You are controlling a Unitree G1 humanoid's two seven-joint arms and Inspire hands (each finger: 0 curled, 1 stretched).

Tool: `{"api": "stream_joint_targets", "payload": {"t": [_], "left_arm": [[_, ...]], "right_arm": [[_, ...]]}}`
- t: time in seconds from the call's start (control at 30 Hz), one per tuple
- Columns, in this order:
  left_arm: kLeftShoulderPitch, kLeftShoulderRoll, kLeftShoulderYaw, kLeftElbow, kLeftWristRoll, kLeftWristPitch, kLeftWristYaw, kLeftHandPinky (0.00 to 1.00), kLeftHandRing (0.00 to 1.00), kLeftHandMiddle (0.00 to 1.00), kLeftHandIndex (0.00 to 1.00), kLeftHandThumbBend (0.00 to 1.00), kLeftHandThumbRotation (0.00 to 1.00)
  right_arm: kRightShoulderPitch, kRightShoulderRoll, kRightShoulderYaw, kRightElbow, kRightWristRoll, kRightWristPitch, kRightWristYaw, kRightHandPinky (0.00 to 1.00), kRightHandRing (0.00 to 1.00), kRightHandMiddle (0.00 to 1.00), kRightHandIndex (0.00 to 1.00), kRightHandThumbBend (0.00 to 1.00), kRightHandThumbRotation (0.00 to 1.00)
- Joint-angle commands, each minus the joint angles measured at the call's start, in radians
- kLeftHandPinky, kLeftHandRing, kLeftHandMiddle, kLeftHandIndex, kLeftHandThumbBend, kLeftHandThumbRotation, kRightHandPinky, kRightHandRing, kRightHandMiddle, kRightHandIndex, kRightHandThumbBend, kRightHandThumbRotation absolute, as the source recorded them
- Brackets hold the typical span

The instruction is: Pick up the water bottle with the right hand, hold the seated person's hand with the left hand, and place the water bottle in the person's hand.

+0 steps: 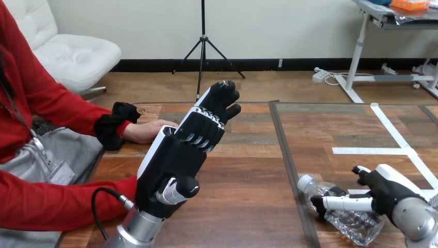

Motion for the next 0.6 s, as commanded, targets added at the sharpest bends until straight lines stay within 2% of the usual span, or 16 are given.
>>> {"api": "stream_joint_targets", "payload": {"t": [0.0, 0.1, 0.33, 0.57], "left_arm": [[-0.003, -0.124, -0.021, -0.016, -0.006, 0.002, 0.006, 0.95, 0.98, 0.98, 0.95, 1.0, 0.66], [-0.003, -0.127, -0.025, -0.018, -0.011, 0.006, 0.0, 0.96, 0.99, 0.98, 0.95, 1.0, 0.65], [-0.003, -0.132, -0.031, -0.021, -0.016, 0.004, -0.002, 0.97, 0.99, 0.98, 0.95, 1.0, 0.64], [0.0, -0.131, -0.038, -0.027, -0.008, 0.001, 0.005, 0.98, 0.99, 0.99, 0.95, 1.0, 0.64]], "right_arm": [[-0.044, -0.023, 0.041, 0.026, -0.008, 0.025, 0.032, 0.61, 0.84, 0.96, 0.99, 1.0, 0.5], [-0.049, -0.019, 0.047, 0.042, -0.008, 0.023, 0.031, 0.54, 0.79, 0.95, 0.98, 1.0, 0.46], [-0.052, -0.013, 0.06, 0.066, -0.008, 0.015, 0.027, 0.5, 0.76, 0.95, 0.96, 1.0, 0.38], [-0.049, -0.004, 0.069, 0.07, -0.01, 0.018, 0.02, 0.45, 0.69, 0.87, 0.91, 1.0, 0.3]]}}
